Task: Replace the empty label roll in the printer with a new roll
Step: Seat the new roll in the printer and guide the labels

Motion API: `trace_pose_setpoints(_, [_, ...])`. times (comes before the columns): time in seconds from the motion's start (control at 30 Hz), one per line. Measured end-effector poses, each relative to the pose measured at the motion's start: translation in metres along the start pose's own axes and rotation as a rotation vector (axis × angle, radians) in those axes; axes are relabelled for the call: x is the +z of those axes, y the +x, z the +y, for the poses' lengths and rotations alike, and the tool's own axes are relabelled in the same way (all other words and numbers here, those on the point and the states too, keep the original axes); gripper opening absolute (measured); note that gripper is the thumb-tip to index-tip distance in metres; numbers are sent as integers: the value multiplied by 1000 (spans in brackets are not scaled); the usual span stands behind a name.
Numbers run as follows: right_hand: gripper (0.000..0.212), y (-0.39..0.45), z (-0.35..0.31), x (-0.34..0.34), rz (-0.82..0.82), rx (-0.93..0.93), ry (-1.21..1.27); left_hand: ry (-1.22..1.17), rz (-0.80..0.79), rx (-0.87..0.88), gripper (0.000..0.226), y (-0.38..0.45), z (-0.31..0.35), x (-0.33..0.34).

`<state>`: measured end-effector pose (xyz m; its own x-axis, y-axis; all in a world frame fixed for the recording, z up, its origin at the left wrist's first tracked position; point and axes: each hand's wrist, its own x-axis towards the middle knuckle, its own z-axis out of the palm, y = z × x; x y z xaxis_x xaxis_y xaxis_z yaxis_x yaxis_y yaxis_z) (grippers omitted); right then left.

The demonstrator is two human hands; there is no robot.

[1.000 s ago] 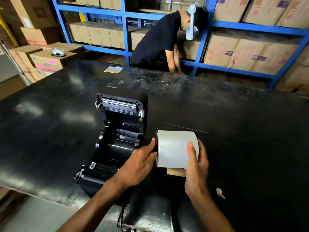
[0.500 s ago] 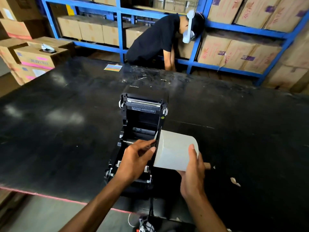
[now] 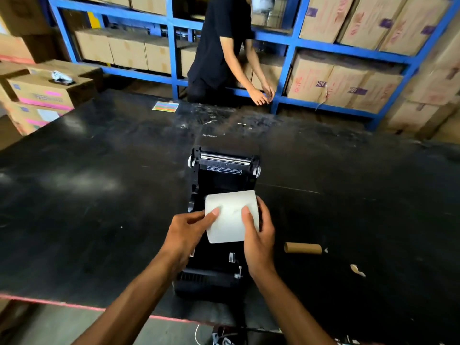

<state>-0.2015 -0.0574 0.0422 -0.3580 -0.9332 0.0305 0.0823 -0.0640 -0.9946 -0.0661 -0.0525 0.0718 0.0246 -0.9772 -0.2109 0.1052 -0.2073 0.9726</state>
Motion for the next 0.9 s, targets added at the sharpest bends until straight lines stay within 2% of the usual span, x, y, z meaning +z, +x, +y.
trace_pose_setpoints(0.1, [47, 14, 7, 14, -112, 26, -44, 64, 7, -87, 28, 15, 2, -16])
trace_pose_setpoints(0.2, [41, 24, 16, 23, -207, 61, -69, -35, 4, -119, 26, 26, 0, -27])
trace_pose_setpoints(0.3, [55, 28, 28, 24, -241, 60, -191, -97, -8, -86, 26, 33, -5, -34])
trace_pose_setpoints(0.43, [59, 26, 42, 14, -235, 89, -338, 8, -12, -33, 27, 43, -13, -37])
trace_pose_setpoints(0.6, [61, 19, 61, 4, -225, 105, -401, 220, -42, -19, 22, 50, -34, -38])
trace_pose_setpoints(0.9, [59, 17, 65, -7, -238, 91, -532, 452, -18, 71, 20, 53, -47, -40])
